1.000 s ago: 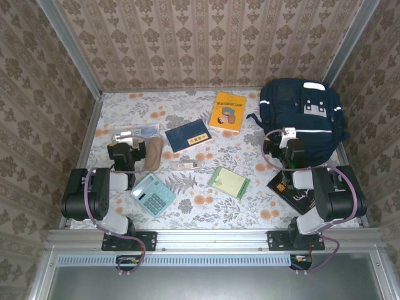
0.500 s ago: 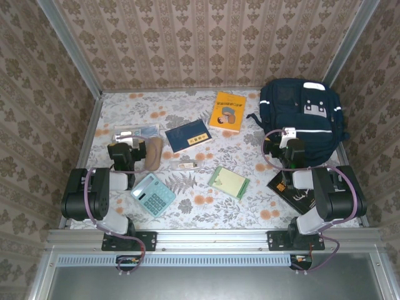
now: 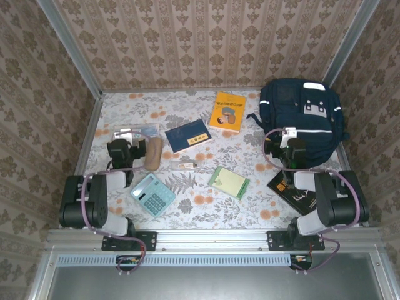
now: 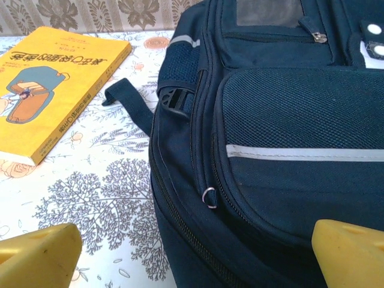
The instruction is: Pack the student bag
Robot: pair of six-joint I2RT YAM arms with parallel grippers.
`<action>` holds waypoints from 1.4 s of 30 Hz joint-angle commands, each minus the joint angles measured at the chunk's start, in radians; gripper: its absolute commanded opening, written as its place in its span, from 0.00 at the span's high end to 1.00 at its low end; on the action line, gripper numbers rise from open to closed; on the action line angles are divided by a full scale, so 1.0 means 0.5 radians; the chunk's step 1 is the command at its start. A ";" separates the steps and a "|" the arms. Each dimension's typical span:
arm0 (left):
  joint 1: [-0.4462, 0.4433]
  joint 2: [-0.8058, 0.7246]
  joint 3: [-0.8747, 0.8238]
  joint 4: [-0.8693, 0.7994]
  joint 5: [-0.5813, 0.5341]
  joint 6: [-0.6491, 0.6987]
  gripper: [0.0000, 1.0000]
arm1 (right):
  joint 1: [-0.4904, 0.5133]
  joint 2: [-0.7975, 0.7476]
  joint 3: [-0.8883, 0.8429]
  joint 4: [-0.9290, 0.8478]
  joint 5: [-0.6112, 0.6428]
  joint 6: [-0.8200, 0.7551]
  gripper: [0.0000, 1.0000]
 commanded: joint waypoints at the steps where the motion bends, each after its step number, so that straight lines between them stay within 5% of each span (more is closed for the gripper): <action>1: 0.019 -0.243 0.309 -0.636 -0.117 -0.153 0.00 | -0.003 -0.327 0.177 -0.398 0.112 0.092 0.00; 4: 0.030 -0.342 0.657 -1.274 -0.313 -0.507 0.00 | -0.010 -0.553 0.346 -0.841 0.419 0.452 0.00; 9: 0.085 -0.336 1.133 -1.998 0.019 -0.741 0.00 | -0.046 -0.606 0.734 -1.510 0.437 0.540 0.01; 14: 0.065 -0.375 1.156 -1.998 0.333 -0.875 0.00 | -0.068 -0.344 0.994 -1.756 0.396 0.591 0.00; 29: -0.282 -0.347 1.287 -2.174 0.330 -0.770 0.00 | -0.096 0.893 2.102 -2.433 0.029 0.772 0.00; 42: -0.373 -0.330 1.300 -2.181 0.245 -0.756 0.00 | 0.247 1.214 2.202 -2.541 -0.437 0.830 0.00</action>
